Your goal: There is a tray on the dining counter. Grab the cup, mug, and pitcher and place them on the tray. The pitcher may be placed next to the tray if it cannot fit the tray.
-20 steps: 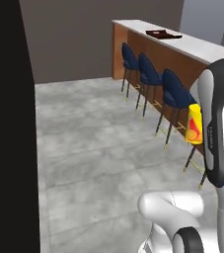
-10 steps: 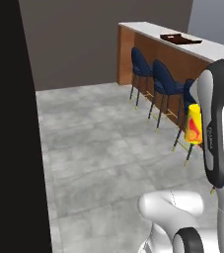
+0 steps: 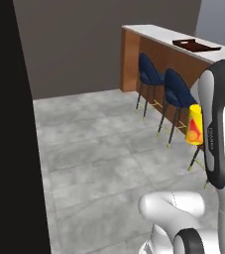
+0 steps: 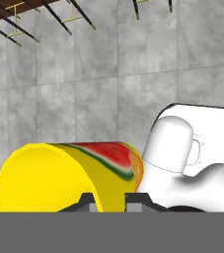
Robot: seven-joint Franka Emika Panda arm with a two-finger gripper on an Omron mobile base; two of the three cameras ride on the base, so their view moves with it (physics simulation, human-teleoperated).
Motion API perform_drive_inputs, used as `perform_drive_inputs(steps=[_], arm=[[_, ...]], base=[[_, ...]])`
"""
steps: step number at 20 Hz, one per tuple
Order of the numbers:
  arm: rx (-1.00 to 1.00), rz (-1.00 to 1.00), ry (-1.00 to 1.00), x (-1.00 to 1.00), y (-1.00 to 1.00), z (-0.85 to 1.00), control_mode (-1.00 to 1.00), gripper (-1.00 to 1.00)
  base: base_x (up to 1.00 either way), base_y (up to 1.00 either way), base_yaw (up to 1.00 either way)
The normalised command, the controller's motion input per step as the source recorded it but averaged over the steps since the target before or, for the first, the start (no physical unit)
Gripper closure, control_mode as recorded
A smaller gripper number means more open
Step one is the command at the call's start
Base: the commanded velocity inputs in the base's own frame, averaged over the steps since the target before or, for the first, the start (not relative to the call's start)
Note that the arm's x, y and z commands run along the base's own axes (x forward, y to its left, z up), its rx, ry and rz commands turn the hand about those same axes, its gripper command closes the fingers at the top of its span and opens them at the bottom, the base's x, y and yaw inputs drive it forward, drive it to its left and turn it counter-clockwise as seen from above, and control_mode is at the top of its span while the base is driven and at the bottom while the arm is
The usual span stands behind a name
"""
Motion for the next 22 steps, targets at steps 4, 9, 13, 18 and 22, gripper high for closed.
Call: perform_drive_inputs(steps=[4,9,13,18,22], arm=[[0.0,0.0,0.0,0.0,0.0,0.0,1.0,1.0],[0.0,0.0,0.0,0.0,0.0,0.0,1.0,1.0],[0.0,0.0,0.0,0.0,0.0,0.0,1.0,1.0],[0.0,0.0,0.0,0.0,0.0,0.0,1.0,1.0],[0.0,0.0,0.0,0.0,0.0,0.0,1.0,1.0]], base=[[1.0,0.0,-0.01],[1.0,0.01,-0.03],[1.0,0.05,-0.03],[1.0,0.01,-0.02],[1.0,0.0,0.0]])
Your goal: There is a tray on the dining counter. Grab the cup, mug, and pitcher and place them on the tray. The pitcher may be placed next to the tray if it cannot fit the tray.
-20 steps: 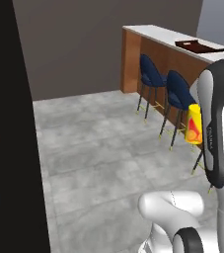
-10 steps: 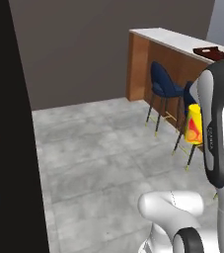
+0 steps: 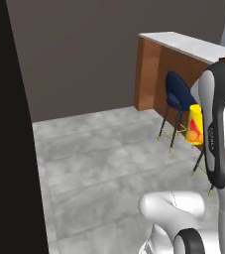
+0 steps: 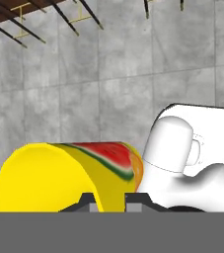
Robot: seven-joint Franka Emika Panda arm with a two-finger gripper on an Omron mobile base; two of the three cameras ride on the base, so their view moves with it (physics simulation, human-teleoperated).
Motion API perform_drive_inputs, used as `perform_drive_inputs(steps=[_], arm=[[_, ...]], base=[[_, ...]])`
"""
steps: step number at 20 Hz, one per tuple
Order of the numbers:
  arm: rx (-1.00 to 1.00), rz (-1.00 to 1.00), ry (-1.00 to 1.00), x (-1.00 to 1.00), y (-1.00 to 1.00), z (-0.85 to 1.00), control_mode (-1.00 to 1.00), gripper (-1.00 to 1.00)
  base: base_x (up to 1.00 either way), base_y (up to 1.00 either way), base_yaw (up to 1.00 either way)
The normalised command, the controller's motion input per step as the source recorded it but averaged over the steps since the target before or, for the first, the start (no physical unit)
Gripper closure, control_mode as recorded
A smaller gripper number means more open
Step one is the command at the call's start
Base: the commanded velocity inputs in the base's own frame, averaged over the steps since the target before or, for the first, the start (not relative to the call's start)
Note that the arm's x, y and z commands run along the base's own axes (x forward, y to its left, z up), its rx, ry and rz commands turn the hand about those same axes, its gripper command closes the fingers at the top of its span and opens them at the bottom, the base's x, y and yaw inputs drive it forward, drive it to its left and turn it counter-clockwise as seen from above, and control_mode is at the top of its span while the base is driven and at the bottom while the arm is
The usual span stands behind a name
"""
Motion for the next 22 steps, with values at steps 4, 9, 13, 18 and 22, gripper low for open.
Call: perform_drive_inputs(steps=[4,9,13,18,22], arm=[[0.0,0.0,0.0,0.0,0.0,0.0,1.0,1.0],[0.0,0.0,0.0,0.0,0.0,0.0,1.0,1.0],[0.0,0.0,0.0,0.0,0.0,0.0,1.0,1.0],[0.0,0.0,0.0,0.0,0.0,0.0,1.0,1.0],[0.0,0.0,0.0,0.0,0.0,0.0,1.0,1.0]], base=[[1.0,-0.04,0.0],[1.0,-0.19,-0.02],[1.0,-0.25,-0.06],[0.9,-0.4,-0.1],[0.79,-0.33,-0.27]])
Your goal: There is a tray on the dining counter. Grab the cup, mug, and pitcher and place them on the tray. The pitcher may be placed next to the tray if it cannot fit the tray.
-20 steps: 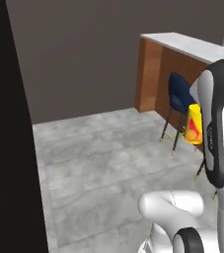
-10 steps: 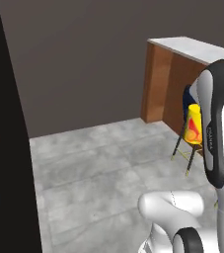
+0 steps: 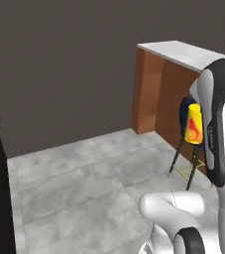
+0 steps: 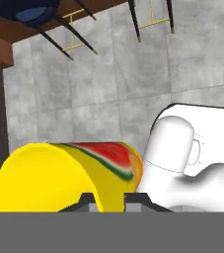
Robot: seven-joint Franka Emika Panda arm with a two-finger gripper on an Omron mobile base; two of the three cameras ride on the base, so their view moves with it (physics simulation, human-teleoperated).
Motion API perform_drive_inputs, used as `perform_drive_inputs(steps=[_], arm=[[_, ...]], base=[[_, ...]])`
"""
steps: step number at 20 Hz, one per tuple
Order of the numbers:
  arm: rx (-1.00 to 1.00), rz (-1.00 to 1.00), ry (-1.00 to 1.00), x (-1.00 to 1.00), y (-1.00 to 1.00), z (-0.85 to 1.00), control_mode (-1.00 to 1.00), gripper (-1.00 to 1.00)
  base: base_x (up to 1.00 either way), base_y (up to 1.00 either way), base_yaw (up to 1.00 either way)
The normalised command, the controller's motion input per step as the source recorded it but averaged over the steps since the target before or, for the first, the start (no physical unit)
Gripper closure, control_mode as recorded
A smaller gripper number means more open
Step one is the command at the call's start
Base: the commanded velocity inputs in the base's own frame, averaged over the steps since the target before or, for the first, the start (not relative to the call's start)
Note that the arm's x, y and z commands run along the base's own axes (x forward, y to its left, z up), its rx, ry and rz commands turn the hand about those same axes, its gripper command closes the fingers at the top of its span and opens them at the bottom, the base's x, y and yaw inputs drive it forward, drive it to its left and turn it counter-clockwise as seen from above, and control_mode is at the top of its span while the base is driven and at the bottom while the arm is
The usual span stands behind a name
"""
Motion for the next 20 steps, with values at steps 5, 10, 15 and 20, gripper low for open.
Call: perform_drive_inputs(steps=[5,10,15,20], arm=[[0.0,0.0,0.0,0.0,0.0,0.0,1.0,1.0],[0.0,0.0,0.0,0.0,0.0,0.0,1.0,1.0],[0.0,0.0,0.0,0.0,0.0,0.0,1.0,1.0],[0.0,0.0,0.0,0.0,0.0,0.0,1.0,1.0]], base=[[0.72,-0.03,-0.47],[0.62,0.0,-0.54],[0.47,0.11,-0.6],[0.44,0.21,-0.61]])
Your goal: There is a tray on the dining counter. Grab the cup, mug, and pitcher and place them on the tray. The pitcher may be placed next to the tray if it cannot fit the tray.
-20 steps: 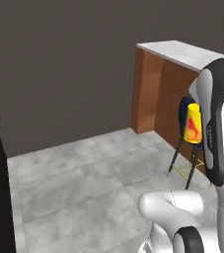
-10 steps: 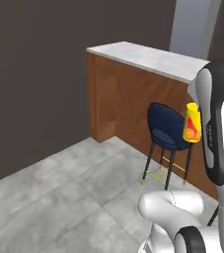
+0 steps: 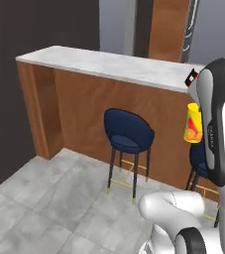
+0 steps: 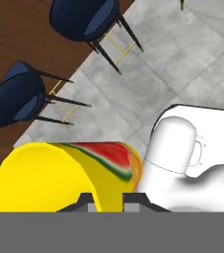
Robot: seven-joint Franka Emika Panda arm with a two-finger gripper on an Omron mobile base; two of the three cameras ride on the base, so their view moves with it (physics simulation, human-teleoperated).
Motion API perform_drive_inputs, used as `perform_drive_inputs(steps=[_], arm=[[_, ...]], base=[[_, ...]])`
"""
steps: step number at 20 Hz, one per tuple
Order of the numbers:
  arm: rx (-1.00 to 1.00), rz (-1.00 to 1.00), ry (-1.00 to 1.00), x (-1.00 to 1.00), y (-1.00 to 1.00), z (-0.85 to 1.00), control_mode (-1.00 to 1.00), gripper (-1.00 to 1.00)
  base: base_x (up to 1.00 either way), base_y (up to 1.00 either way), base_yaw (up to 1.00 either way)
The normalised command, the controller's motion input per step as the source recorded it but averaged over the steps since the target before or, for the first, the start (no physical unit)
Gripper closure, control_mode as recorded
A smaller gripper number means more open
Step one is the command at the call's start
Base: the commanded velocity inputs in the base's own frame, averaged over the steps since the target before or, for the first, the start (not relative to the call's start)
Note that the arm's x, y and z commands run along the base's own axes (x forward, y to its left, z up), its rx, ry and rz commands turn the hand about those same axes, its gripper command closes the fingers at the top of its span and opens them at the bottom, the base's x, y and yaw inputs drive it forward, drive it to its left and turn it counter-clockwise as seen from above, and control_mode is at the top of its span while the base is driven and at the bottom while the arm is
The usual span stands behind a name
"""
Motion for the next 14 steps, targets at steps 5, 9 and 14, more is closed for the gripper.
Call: perform_drive_inputs(steps=[5,9,14], arm=[[0.0,0.0,0.0,0.0,0.0,0.0,1.0,1.0],[0.0,0.0,0.0,0.0,0.0,0.0,1.0,1.0],[0.0,0.0,0.0,0.0,0.0,0.0,1.0,1.0]], base=[[0.54,0.23,-0.57],[0.62,0.14,-0.53],[0.7,0.26,-0.46]])
